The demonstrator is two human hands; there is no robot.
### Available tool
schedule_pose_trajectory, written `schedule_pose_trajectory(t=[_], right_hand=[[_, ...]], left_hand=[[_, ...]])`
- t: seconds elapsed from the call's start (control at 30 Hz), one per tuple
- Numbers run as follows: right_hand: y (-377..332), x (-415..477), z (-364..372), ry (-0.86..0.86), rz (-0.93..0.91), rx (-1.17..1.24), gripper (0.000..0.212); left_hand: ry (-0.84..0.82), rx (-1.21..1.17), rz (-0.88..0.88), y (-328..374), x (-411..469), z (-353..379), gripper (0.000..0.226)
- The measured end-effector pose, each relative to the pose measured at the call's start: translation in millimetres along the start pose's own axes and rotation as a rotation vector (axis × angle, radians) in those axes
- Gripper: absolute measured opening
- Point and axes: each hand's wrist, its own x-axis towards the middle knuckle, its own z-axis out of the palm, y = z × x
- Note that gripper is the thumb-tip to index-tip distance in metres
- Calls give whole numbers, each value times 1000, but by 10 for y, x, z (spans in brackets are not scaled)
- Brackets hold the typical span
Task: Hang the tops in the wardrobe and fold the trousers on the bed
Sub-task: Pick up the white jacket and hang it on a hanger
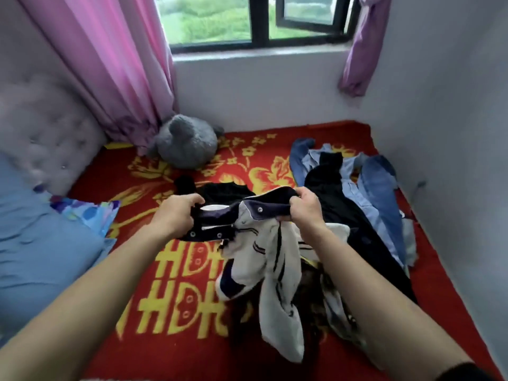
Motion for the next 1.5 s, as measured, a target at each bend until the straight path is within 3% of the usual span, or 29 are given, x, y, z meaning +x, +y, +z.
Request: schedule_pose_trajectory(t=[0.07,0.13,0.2,0.33,0.4,0.5,0.6,0.67,0.77,0.87,1.0,1.1,1.17,1.37,1.5], right_hand=[[-514,-169,54,-51,-240,-96,25],[-859,-321,102,-107,-473,-243,25],[-1009,-450,193,-159,-616,-363,25],[-999,-761,562,-302,-714,-477,22],[-1010,-983,790,-397,-741,-458,21],[-1015,-1438,1168,-522,-777,-440,22],[-930,-2039,1566,-624,-808,-438,24],[-883,-2501,1851,-672,-829,-422,25],[-786,-3286,2309,-728,-882,-444,28],[-536,-4248,2792,-833,-932,-488,22],[-206,-5626,3476,-968,-956,-478,33],[-46,-6484,3916,-1091,-930,-472,30],[46,-6957,4203,-1170,-919,-461,29],[387,-8280,4964,-1332,-1076,-519,27],[672,-9076,5415,-1491,-1011,-484,26]], left_hand=[[55,229,-52,-47,-267,-171,43],[128,201,-138,-46,-545,-320,34],[215,-104,-315,-69,-879,-427,27],[375,-1145,-683,-187,-1697,-585,18],[407,-1376,-742,-318,-2099,-678,17],[526,-1179,-759,-579,-2695,-727,12],[805,-796,-940,-925,-3389,-713,34],[941,-768,-1023,-1119,-3884,-794,39],[1003,-675,-1110,-1385,-4766,-870,40],[1117,-840,-1179,-1681,-5913,-810,47],[1262,-1272,-1153,-2011,-7401,-936,25],[1288,-1550,-1118,-2193,-8326,-1110,22],[1330,-1572,-1134,-2350,-8865,-1234,24],[1686,-1446,-1150,-2847,-9994,-1515,17],[1842,-1296,-1144,-3182,-10635,-1612,30]])
